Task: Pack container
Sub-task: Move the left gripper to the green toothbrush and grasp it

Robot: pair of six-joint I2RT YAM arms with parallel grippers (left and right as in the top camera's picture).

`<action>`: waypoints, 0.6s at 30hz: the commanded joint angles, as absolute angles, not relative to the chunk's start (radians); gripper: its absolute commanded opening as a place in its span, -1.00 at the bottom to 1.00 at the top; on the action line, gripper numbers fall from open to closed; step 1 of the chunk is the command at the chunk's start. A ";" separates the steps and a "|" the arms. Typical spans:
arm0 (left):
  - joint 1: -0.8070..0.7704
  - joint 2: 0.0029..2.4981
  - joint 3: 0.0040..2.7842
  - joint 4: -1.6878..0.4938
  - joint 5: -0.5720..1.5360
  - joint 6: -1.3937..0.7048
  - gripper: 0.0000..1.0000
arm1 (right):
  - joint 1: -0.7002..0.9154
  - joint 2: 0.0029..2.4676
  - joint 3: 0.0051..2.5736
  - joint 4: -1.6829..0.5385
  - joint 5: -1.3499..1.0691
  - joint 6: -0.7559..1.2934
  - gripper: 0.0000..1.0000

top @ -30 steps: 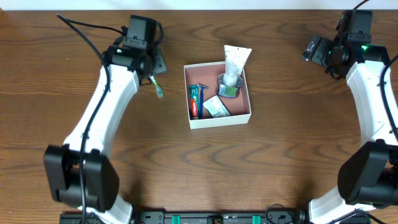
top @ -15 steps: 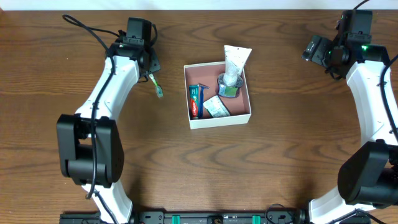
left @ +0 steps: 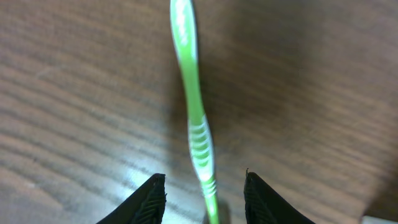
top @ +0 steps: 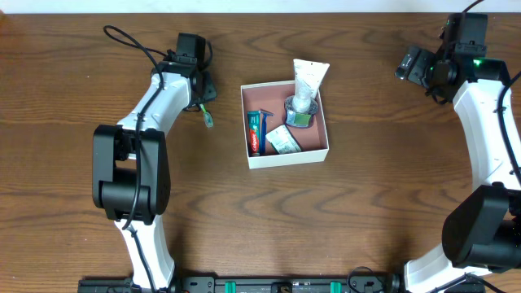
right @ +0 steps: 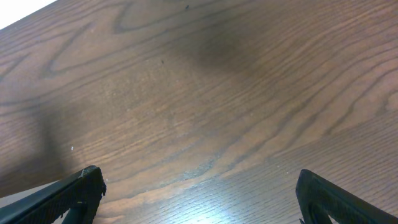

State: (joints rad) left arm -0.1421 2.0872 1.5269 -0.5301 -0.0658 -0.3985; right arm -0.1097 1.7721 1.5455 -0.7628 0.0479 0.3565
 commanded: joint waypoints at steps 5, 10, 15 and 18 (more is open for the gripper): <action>-0.147 2.099 1.533 -0.518 -0.059 -0.391 -0.16 | -0.105 1.769 1.554 -0.763 0.048 0.370 0.98; -0.150 2.122 1.525 -0.511 -0.060 -0.391 -0.15 | -0.105 1.769 1.554 -0.763 0.048 0.369 0.98; -0.150 2.154 1.525 -0.503 -0.060 -0.391 -0.16 | -0.105 1.769 1.554 -0.764 0.048 0.370 0.99; -0.150 2.167 1.525 -0.500 -0.060 -0.391 -0.16 | -0.105 1.769 1.554 -0.763 0.048 0.370 0.98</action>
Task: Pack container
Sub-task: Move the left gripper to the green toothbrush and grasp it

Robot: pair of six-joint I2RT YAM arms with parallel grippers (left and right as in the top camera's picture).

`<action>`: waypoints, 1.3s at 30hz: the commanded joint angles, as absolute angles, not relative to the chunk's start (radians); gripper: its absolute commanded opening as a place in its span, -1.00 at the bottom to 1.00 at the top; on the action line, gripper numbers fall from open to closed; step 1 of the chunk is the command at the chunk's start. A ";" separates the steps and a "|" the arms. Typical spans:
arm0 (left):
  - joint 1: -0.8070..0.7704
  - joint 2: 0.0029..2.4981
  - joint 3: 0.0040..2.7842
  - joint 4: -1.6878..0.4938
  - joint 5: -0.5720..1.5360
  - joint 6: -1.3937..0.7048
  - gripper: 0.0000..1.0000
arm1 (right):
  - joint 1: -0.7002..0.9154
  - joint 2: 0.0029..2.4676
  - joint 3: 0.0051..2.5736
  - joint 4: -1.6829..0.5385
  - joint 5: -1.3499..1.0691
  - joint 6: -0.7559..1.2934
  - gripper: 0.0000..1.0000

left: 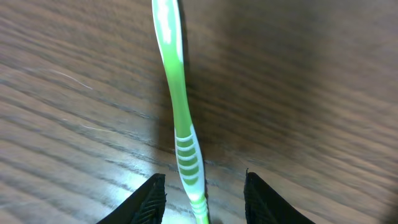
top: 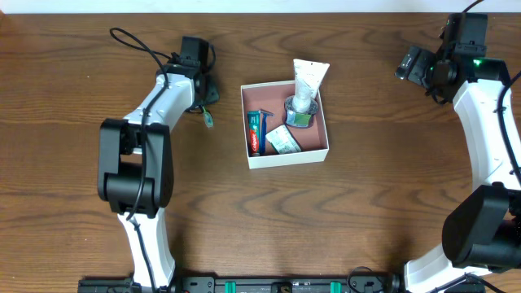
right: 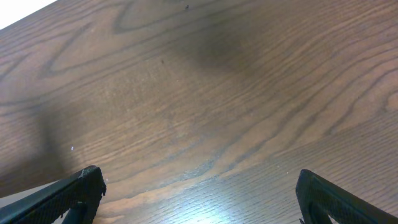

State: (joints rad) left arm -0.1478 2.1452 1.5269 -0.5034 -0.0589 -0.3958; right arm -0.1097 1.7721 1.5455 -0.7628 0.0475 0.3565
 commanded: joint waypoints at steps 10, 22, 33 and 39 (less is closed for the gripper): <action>-0.150 2.169 1.524 -0.496 -0.060 -0.391 -0.29 | -0.105 1.769 1.554 -0.764 0.048 0.370 0.99; -0.150 2.170 1.502 -0.506 -0.060 -0.398 -0.48 | -0.105 1.769 1.554 -0.764 0.048 0.370 0.99; -0.150 2.170 1.502 -0.514 -0.060 -0.398 -0.82 | -0.105 1.769 1.554 -0.763 0.048 0.370 0.99; -0.150 2.158 1.505 -0.530 -0.060 -0.397 -0.82 | -0.105 1.769 1.554 -0.763 0.048 0.370 0.98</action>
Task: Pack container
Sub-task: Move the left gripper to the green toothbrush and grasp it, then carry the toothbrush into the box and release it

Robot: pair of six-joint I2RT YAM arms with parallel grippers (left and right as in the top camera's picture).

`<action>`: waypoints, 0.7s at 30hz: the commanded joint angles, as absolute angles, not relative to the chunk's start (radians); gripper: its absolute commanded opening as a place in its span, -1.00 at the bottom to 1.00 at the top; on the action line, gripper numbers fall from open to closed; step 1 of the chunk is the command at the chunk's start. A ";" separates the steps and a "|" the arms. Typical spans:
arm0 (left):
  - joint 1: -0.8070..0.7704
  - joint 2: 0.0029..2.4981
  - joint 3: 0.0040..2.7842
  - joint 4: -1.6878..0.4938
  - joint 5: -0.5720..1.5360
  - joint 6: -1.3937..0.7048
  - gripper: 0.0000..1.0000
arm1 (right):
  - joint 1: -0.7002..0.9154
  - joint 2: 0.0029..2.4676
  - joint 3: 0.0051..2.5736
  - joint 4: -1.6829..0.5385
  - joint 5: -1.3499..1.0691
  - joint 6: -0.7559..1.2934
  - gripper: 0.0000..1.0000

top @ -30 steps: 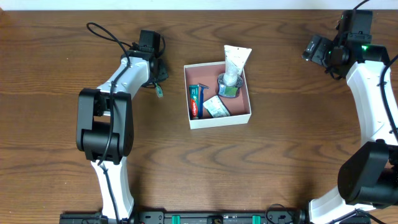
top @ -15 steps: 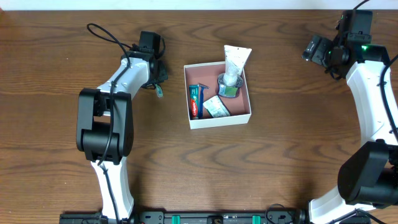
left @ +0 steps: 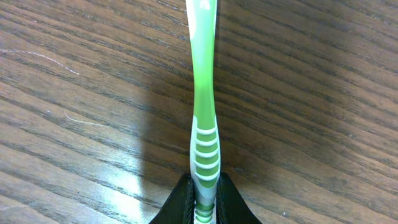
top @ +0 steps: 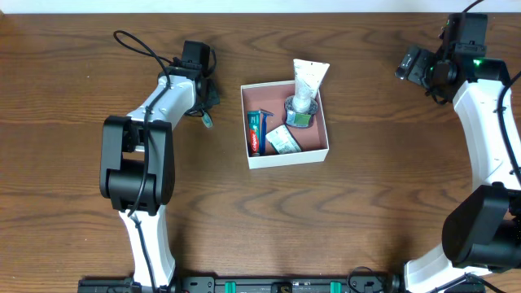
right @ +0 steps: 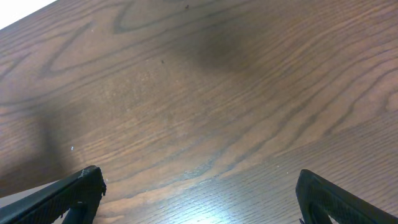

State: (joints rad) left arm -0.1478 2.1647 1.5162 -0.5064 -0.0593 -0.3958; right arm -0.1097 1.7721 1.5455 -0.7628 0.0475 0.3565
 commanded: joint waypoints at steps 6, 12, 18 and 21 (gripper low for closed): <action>-0.149 2.101 1.534 -0.593 -0.060 -0.367 -0.82 | -0.105 1.769 1.554 -0.764 0.048 0.370 0.98; -0.149 1.970 1.538 -0.653 -0.060 -0.364 -0.82 | -0.105 1.769 1.554 -0.764 0.048 0.370 0.99; -0.154 1.807 1.538 -0.758 0.059 -0.365 -0.83 | -0.105 1.769 1.554 -0.764 0.048 0.370 0.99; -0.169 1.742 1.538 -0.813 0.103 -0.366 -0.83 | -0.105 1.769 1.554 -0.763 0.048 0.370 0.98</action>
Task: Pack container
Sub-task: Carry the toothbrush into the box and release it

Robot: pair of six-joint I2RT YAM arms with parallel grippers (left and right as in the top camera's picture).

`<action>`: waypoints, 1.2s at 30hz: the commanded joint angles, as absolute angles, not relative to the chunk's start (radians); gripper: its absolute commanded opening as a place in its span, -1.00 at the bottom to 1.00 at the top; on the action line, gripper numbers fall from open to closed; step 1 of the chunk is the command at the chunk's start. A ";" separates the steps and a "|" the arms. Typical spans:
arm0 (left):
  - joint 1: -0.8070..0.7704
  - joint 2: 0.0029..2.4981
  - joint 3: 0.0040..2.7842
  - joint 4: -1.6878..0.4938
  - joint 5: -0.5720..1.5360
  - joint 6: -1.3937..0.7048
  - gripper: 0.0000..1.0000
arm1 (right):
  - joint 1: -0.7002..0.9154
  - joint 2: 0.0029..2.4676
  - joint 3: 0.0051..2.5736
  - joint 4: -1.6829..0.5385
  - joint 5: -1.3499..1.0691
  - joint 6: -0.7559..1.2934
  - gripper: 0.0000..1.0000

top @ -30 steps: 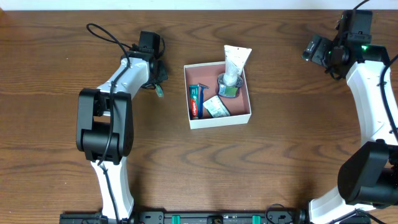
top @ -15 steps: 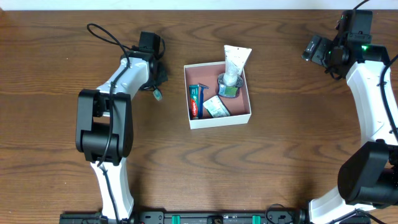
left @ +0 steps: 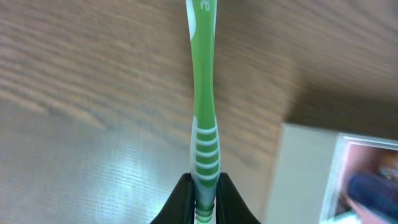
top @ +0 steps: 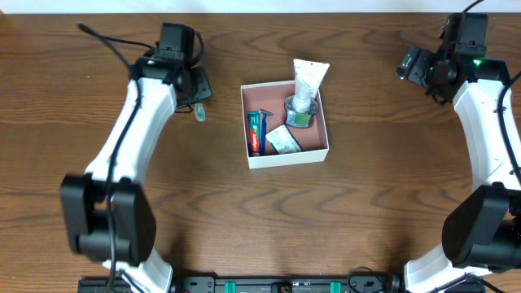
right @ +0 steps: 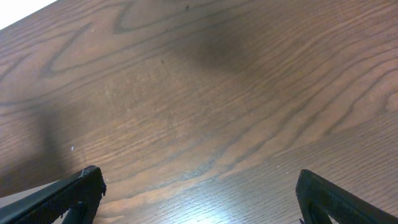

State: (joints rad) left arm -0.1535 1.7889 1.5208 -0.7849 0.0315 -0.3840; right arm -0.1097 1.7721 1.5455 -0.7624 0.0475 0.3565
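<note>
My left gripper is shut on the handle of a green toothbrush, which hangs above the wood with its head pointing away from the camera. From overhead the toothbrush sits just left of the white box. That box holds a red toothpaste tube, a white tube leaning over its far rim, a packet and a small jar. The box's corner shows at the right of the left wrist view. My right gripper stands wide open over bare table at the far right.
A black cable trails from the left arm at the back left. The table's far edge runs along the top of the overhead view.
My left gripper has risen off the table with the toothbrush and moved toward the box, whose corner now shows in its view. The right arm has not moved.
First my left gripper stood open around the green toothbrush lying on the table left of the box. It stayed open a moment later, then was shut on the handle. Now the toothbrush is held clear of the table. The right gripper stayed open and still throughout.
</note>
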 commanded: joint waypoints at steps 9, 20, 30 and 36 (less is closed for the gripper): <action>-0.308 1.660 1.538 -0.950 0.180 -0.373 -0.83 | -0.105 1.769 1.554 -0.763 0.048 0.370 0.98; -0.518 1.669 1.522 -0.947 0.134 -0.488 -0.83 | -0.105 1.769 1.554 -0.763 0.048 0.370 0.99; -0.552 1.756 1.509 -0.891 0.082 -0.563 -0.82 | -0.105 1.769 1.554 -0.763 0.048 0.370 0.99; -0.552 1.798 1.509 -0.892 0.085 -0.574 -0.44 | -0.105 1.769 1.554 -0.764 0.048 0.370 0.98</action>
State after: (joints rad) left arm -0.5526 1.7859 1.5166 -0.8890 0.1001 -0.5564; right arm -0.1097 1.7721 1.5455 -0.7628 0.0475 0.3565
